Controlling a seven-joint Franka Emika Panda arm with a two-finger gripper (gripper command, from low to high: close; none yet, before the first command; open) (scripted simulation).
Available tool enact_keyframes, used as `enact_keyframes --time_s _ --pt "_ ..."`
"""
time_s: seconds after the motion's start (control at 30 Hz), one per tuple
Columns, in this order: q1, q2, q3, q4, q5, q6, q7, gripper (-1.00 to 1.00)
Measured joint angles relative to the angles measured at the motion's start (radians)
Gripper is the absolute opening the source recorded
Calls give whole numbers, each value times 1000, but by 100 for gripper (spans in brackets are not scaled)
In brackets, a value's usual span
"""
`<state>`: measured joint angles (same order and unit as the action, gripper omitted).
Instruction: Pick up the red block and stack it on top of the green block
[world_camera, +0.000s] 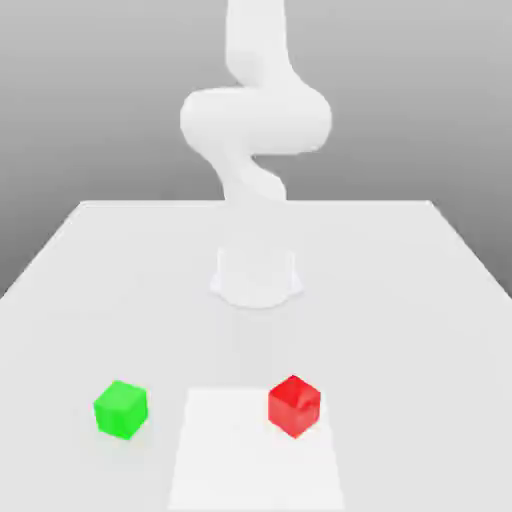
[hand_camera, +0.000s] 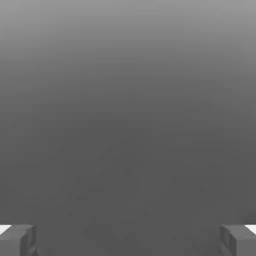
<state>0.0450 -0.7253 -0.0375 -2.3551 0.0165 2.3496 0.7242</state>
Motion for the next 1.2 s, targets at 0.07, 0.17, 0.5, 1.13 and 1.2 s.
enact_keyframes --time_s 0.07,0.17,0.5,1.13,1.2 --pt "40 73 -31 -51 17 47 -73 0" --pt "94 180 -67 -124 41 114 -179 0" --pt "223 558 -108 -380 56 355 -504 0" --pt "175 951 -18 -438 77 668 -639 -100" --pt "173 950 -17 -438 76 668 -639 -100"
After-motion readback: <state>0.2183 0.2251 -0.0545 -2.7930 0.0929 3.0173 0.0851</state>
